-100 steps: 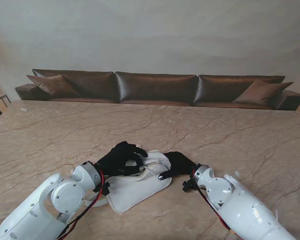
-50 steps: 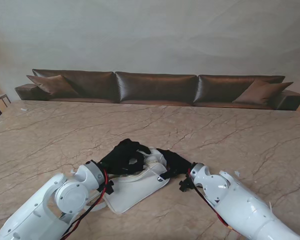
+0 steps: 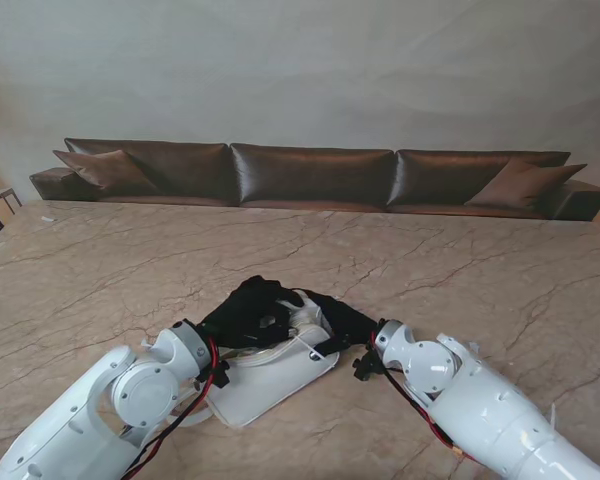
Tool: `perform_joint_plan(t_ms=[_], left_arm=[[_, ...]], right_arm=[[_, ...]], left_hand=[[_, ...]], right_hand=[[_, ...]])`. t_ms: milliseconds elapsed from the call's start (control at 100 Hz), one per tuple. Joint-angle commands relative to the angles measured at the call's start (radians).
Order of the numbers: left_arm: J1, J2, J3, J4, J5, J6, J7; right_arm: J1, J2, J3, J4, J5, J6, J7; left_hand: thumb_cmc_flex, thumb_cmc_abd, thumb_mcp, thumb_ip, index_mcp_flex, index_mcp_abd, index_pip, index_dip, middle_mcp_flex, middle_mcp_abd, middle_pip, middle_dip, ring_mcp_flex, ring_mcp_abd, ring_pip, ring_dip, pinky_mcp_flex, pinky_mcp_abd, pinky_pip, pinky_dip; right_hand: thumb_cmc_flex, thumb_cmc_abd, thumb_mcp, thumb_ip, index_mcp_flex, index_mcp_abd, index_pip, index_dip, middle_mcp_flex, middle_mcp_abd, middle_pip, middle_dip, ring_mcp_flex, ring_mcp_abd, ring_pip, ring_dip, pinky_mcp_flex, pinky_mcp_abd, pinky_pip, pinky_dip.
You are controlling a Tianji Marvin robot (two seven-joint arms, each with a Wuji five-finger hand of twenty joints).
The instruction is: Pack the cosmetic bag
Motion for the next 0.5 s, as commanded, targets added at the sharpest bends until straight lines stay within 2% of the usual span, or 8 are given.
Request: perform_joint_plan(t_ms=[0, 90, 180, 240, 310, 340, 420, 490], left_arm=[[0.006, -0.005, 0.005, 0.003, 0.000, -0.001, -0.001], [0.006, -0.005, 0.007, 0.006, 0.002, -0.004, 0.001], [0.007, -0.005, 0.008, 0.007, 0.004, -0.005, 0.003], [0.008, -0.005, 0.007, 0.007, 0.009, -0.005, 0.004], [0.009, -0.003, 0.003, 0.005, 0.019, -0.004, 0.004], [0.011, -0.003, -0.001, 0.004, 0.026, -0.003, 0.003], [0.015, 0.000, -0.013, -0.004, 0.045, 0.005, -0.003], [0.018, 0.003, -0.026, -0.009, 0.060, 0.015, -0.011]], right_arm=[[0.003, -0.030, -0.014, 0.002, -0.013, -0.021, -0.029], [0.014, -0.047, -0.034, 0.027, -0.024, -0.044, -0.074], [0.025, -0.076, -0.053, 0.069, -0.017, -0.076, -0.129], [0.030, -0.093, -0.059, 0.091, 0.028, -0.089, -0.134], [0.034, -0.112, -0.063, 0.117, 0.076, -0.107, -0.141], [0.036, -0.121, -0.064, 0.129, 0.096, -0.115, -0.145], [0.035, -0.132, -0.056, 0.135, 0.169, -0.116, -0.126], [0.032, -0.143, -0.041, 0.137, 0.201, -0.106, -0.127]], left_hand=[[-0.020, 0.034, 0.007, -0.013, 0.043, -0.009, 0.064, 0.033, -0.041, -0.012, 0.010, 0.007, 0.002, -0.020, 0.008, -0.003, -0.010, -0.023, -0.019, -0.003], [-0.020, 0.035, 0.007, -0.014, 0.043, -0.009, 0.064, 0.033, -0.040, -0.012, 0.011, 0.007, 0.001, -0.020, 0.009, -0.003, -0.010, -0.024, -0.020, -0.006], [-0.021, 0.035, 0.006, -0.015, 0.043, -0.009, 0.064, 0.033, -0.043, -0.011, 0.011, 0.008, -0.002, -0.020, 0.009, -0.003, -0.009, -0.025, -0.022, -0.009], [-0.023, 0.035, 0.005, -0.015, 0.043, -0.009, 0.064, 0.033, -0.045, -0.010, 0.011, 0.008, -0.005, -0.020, 0.009, -0.003, -0.009, -0.025, -0.024, -0.013], [-0.025, 0.034, -0.002, -0.017, 0.035, -0.020, 0.059, 0.034, -0.049, -0.009, 0.011, 0.009, -0.012, -0.020, 0.007, -0.004, -0.008, -0.025, -0.030, -0.022], [-0.026, 0.035, -0.006, -0.018, 0.032, -0.025, 0.057, 0.034, -0.051, -0.007, 0.011, 0.009, -0.014, -0.018, 0.006, -0.004, -0.007, -0.024, -0.033, -0.027], [-0.025, 0.043, -0.033, -0.020, 0.011, -0.043, 0.041, 0.041, -0.067, -0.008, 0.005, 0.008, -0.029, -0.020, 0.002, -0.005, -0.003, -0.027, -0.046, -0.053], [-0.029, 0.050, -0.043, -0.022, 0.000, -0.051, 0.035, 0.044, -0.072, -0.004, 0.003, 0.007, -0.036, -0.019, -0.001, -0.006, -0.002, -0.028, -0.050, -0.063]], right_hand=[[0.000, -0.034, 0.011, 0.013, 0.043, -0.053, 0.001, 0.043, 0.056, -0.066, 0.076, 0.043, 0.035, -0.046, 0.063, 0.063, 0.022, 0.013, 0.057, 0.050], [0.152, 0.074, -0.075, 0.044, 0.204, -0.152, 0.113, 0.089, 0.255, -0.115, 0.107, 0.098, 0.129, -0.069, 0.189, 0.166, 0.088, 0.030, 0.162, 0.120], [0.330, 0.349, -0.066, 0.143, 0.408, -0.314, 0.352, 0.179, 0.502, -0.156, 0.134, 0.149, 0.294, -0.095, 0.351, 0.265, 0.195, 0.044, 0.281, 0.170], [0.468, 0.329, 0.032, 0.022, 0.521, -0.434, 0.511, 0.209, 0.649, -0.153, 0.112, 0.173, 0.367, -0.090, 0.421, 0.284, 0.238, 0.053, 0.348, 0.174], [0.667, 0.371, 0.047, -0.029, 0.687, -0.548, 0.666, 0.220, 0.804, -0.167, 0.144, 0.205, 0.458, -0.052, 0.518, 0.347, 0.304, 0.067, 0.454, 0.202], [0.736, 0.409, 0.041, -0.036, 0.781, -0.566, 0.692, 0.301, 0.869, -0.173, 0.160, 0.223, 0.495, -0.043, 0.574, 0.336, 0.340, 0.073, 0.502, 0.197], [0.840, 0.624, 0.005, 0.089, 0.979, -0.600, 0.791, 0.407, 0.950, -0.155, 0.224, 0.288, 0.551, -0.016, 0.698, 0.368, 0.393, 0.082, 0.622, 0.219], [0.860, 0.663, 0.017, 0.153, 1.065, -0.608, 0.836, 0.536, 0.988, -0.134, 0.273, 0.371, 0.589, 0.004, 0.826, 0.412, 0.455, 0.085, 0.746, 0.232]])
